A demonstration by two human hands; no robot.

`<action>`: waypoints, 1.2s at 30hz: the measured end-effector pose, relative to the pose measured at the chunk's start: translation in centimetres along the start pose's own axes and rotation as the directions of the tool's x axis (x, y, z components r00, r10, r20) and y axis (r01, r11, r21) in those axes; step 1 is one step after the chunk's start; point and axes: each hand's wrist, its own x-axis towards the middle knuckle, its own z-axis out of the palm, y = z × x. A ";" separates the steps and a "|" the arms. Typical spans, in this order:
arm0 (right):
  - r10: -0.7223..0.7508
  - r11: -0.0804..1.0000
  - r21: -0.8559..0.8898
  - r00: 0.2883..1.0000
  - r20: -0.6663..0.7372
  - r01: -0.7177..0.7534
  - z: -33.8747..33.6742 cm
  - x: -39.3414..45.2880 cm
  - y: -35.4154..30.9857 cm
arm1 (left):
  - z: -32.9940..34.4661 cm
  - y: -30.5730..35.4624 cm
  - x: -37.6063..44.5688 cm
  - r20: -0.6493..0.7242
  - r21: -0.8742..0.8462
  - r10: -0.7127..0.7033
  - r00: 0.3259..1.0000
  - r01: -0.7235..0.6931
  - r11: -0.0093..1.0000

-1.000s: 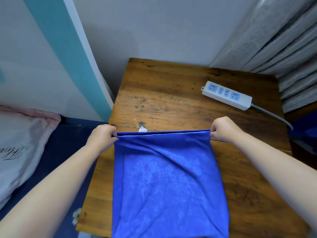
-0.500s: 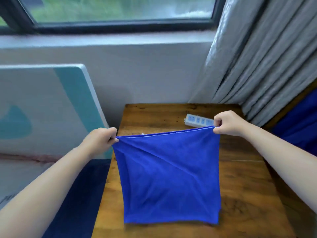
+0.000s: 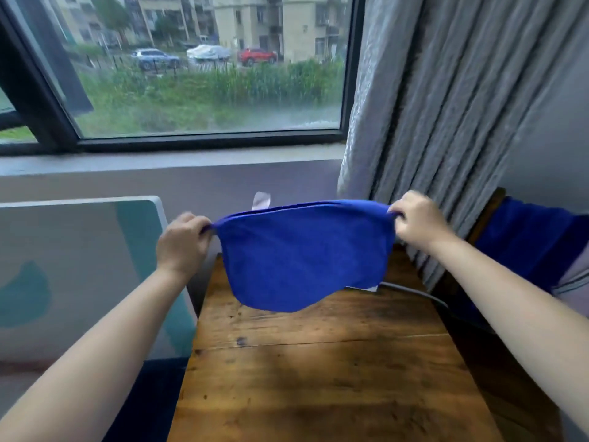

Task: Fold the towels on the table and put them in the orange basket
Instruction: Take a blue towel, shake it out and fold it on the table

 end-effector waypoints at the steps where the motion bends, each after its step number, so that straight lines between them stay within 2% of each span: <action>1: 0.034 0.999 -0.046 0.982 0.187 -0.026 -0.1 -0.2 0.0 | 0.2 0.2 0.2 0.153 0.064 -0.036 0.988 0.026 0.998; 2: 0.069 0.996 -0.078 0.960 0.271 -0.049 -0.1 -0.4 0.2 | 0.4 0.1 0.2 0.265 0.138 -0.070 0.962 0.034 0.990; 3: 0.099 0.994 -0.079 0.957 0.274 -0.080 -0.3 -0.5 0.2 | 0.6 0.1 0.2 0.302 0.160 -0.089 0.949 0.041 0.986; 6: 0.134 0.991 -0.025 0.986 0.099 -0.132 -0.7 -0.6 0.2 | 0.6 0.2 0.4 0.220 0.112 -0.073 0.973 0.049 0.992; 7: 0.155 0.988 -0.019 0.984 0.085 -0.154 -0.6 -0.5 0.2 | 0.7 0.2 0.6 0.197 0.076 -0.070 0.978 0.056 0.996; 10: 0.279 0.955 0.061 0.949 0.148 -0.290 0.1 -0.2 0.3 | 1.0 0.6 1.0 0.231 -0.188 -0.173 0.957 0.219 0.958; 12: 0.396 0.877 0.199 0.892 0.217 -0.437 0.6 0.4 0.3 | 1.4 1.0 1.1 0.301 -0.373 -0.280 0.912 0.383 0.845; 14: 0.456 0.810 0.302 0.864 0.213 -0.502 1.4 1.2 0.2 | 2.0 1.4 1.6 0.318 -0.471 -0.342 0.884 0.460 0.753; 18: 0.456 0.835 0.300 0.885 0.089 -0.461 2.2 2.7 -0.1 | 2.5 1.8 2.7 0.243 -0.355 -0.330 0.912 0.400 0.845; 22: 0.413 0.861 0.317 0.910 0.021 -0.398 2.4 3.7 0.3 | 2.5 1.6 3.7 0.182 -0.346 -0.278 0.943 0.327 0.880; 25: 0.326 0.905 0.294 0.945 -0.015 -0.308 2.3 3.5 0.5 | 2.2 1.0 3.7 0.111 -0.351 -0.230 0.967 0.254 0.901; 27: 0.266 0.928 0.267 0.964 0.015 -0.260 2.3 2.3 1.0 | 1.9 0.1 2.7 0.105 -0.335 -0.159 0.982 0.186 0.924; 29: 0.175 0.957 0.201 0.967 0.184 -0.211 2.9 0.2 1.6 | 1.9 -1.3 0.9 0.225 -0.275 -0.041 0.974 0.104 0.956; 30: 0.116 0.975 0.148 0.945 0.307 -0.167 3.5 -1.0 1.8 | 2.1 -2.1 -0.4 0.344 -0.230 0.023 0.939 0.061 0.971; 31: 0.057 0.991 0.089 0.907 0.418 -0.103 4.3 -2.4 2.0 | 2.4 -3.0 -1.8 0.481 -0.182 0.072 0.874 0.019 0.983; 34: -0.035 0.994 -0.054 0.757 0.652 0.092 7.3 -7.5 1.8 | 4.4 -4.3 -7.1 0.791 -0.036 0.107 0.602 -0.128 0.991; 36: -0.057 0.974 -0.088 0.606 0.793 0.207 10.1 -11.1 1.5 | 6.3 -4.4 -10.7 0.918 0.041 0.066 0.391 -0.259 0.965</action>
